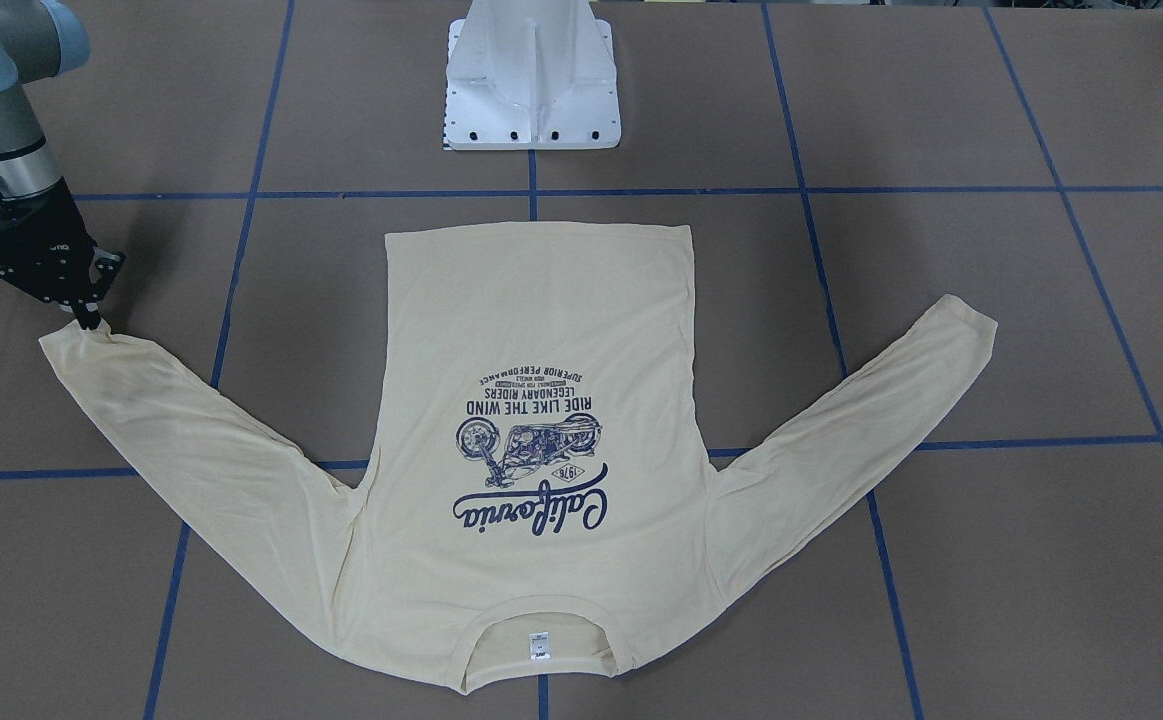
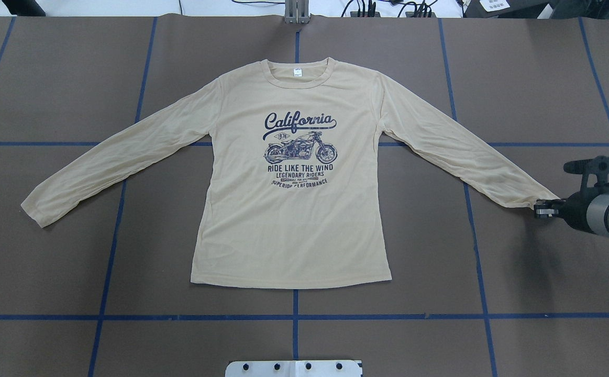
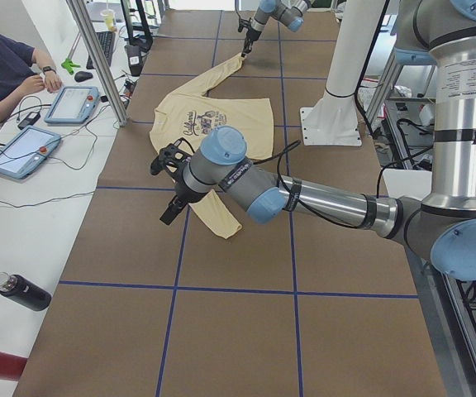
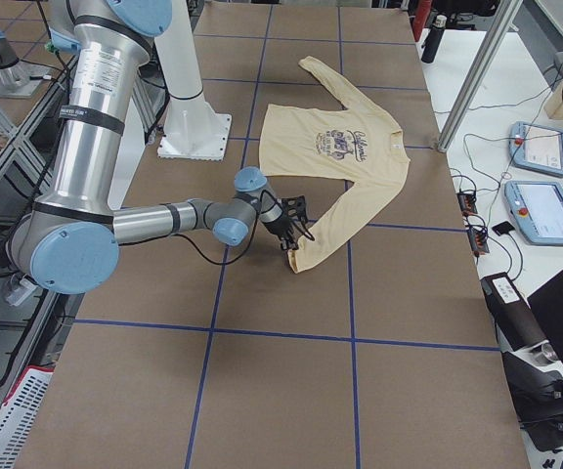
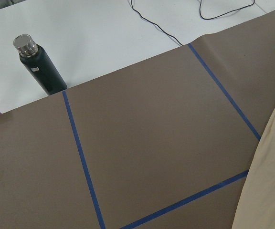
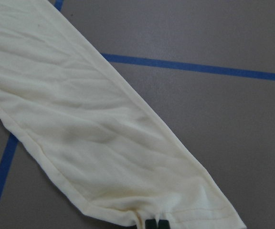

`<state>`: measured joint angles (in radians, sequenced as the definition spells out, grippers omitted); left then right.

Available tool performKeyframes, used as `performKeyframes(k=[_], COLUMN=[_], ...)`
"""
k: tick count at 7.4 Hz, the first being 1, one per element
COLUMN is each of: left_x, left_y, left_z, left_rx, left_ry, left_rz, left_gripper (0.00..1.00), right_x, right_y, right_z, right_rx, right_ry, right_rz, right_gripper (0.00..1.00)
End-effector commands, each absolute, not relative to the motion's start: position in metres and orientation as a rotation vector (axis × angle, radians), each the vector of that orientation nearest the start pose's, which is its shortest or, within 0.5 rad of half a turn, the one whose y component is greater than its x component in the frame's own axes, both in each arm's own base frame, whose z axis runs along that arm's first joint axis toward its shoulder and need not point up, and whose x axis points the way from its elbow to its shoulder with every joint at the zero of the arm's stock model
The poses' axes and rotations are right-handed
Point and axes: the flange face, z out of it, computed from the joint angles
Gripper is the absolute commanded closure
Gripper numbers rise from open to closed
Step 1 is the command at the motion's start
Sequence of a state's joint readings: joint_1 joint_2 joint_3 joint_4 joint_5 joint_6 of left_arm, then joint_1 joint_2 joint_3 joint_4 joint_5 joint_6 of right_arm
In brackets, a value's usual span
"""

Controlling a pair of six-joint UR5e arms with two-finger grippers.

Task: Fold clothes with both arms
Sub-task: 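Lower the right gripper onto the sleeve cuff nearest it and grasp, then carry the grasped sleeve across the shirt toward the collar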

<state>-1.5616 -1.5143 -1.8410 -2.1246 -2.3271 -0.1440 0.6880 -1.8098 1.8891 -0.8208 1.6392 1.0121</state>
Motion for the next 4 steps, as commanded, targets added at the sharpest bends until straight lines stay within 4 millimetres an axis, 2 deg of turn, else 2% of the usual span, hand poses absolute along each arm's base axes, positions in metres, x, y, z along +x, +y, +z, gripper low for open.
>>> performKeyframes(k=[1, 2, 4], left_x=[-0.061, -0.061, -0.061], left_y=[-0.482, -0.482, -0.482], left_z=[0.487, 0.488, 0.490], left_rx=[0.670, 0.669, 0.664], left_ry=[0.770, 0.770, 0.771], left_rz=[0.167, 0.166, 0.163], left_gripper=[0.00, 0.00, 0.00], right_x=[-0.259, -0.289, -0.340], right_y=[-0.438, -0.471, -0.511], right_z=[0.440, 0.370, 0.244], right_rx=[0.464, 0.514, 0.544], right_ry=[-0.755, -0.798, -0.848], right_rz=[0.126, 0.126, 0.118], right_gripper=[1.00, 1.00, 1.00])
